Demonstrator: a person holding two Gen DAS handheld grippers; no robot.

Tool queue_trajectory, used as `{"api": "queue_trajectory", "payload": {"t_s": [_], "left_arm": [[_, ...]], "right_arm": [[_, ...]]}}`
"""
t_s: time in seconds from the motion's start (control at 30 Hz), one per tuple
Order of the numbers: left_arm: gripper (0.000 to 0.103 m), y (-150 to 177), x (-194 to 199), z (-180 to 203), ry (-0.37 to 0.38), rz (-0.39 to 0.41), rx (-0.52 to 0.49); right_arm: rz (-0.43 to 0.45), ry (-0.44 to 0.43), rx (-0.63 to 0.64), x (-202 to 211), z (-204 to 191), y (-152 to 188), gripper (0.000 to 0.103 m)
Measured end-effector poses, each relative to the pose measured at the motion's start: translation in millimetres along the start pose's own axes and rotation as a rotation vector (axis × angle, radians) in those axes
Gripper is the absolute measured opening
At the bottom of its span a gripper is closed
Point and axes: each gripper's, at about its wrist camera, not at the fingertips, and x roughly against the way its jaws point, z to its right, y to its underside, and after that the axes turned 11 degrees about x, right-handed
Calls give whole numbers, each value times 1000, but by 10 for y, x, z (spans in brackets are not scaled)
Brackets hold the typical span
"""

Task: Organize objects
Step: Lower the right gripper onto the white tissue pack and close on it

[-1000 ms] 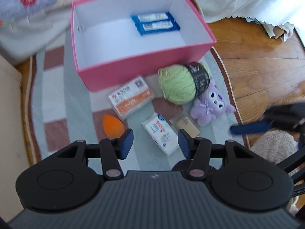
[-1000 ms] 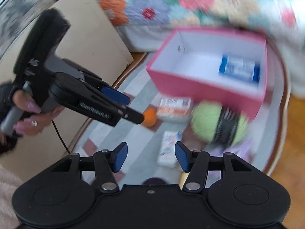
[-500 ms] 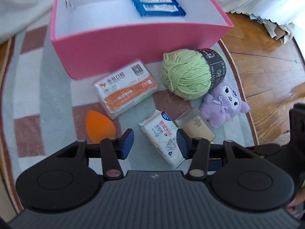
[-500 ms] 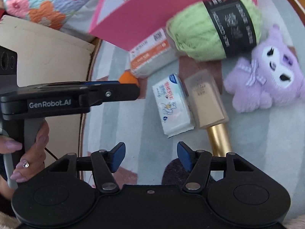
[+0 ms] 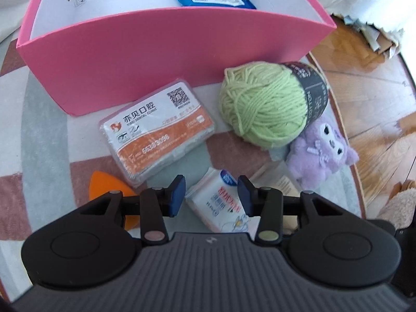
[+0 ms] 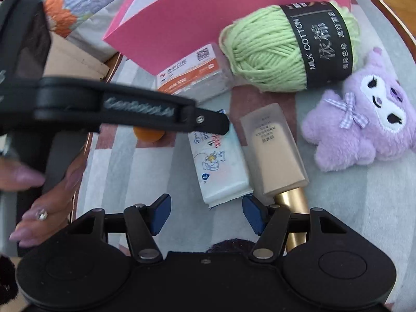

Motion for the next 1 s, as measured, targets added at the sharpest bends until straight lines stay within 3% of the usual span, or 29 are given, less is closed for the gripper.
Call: {"api": "queue_trajectory", "payload": {"t_s": [0.13, 0.27, 0.37, 0.47, 0.63, 0.83, 1.0], "left_arm": [[40, 62, -27, -39, 14, 16, 25], [33, 145, 51, -69, -3, 10, 57], [33, 344, 219, -83, -9, 42, 77], [33, 526, 216, -171, -45, -5, 169], [34, 649, 250, -431, 11, 6, 343], [31, 640, 219, -488, 35, 16, 350], [30, 697, 233, -473, 88, -30, 414]], "right_arm": [[3, 2, 6, 18, 18, 4, 60], [12, 27, 3, 47, 65, 2, 45], [13, 49, 27, 73, 61, -1, 45], [-4, -1, 6, 54, 78, -25, 60], [-5, 11, 23, -1, -9, -38, 64], [-5, 61, 68, 24, -52, -22, 64], [-1, 95, 108, 27, -103, -23, 65]]}}
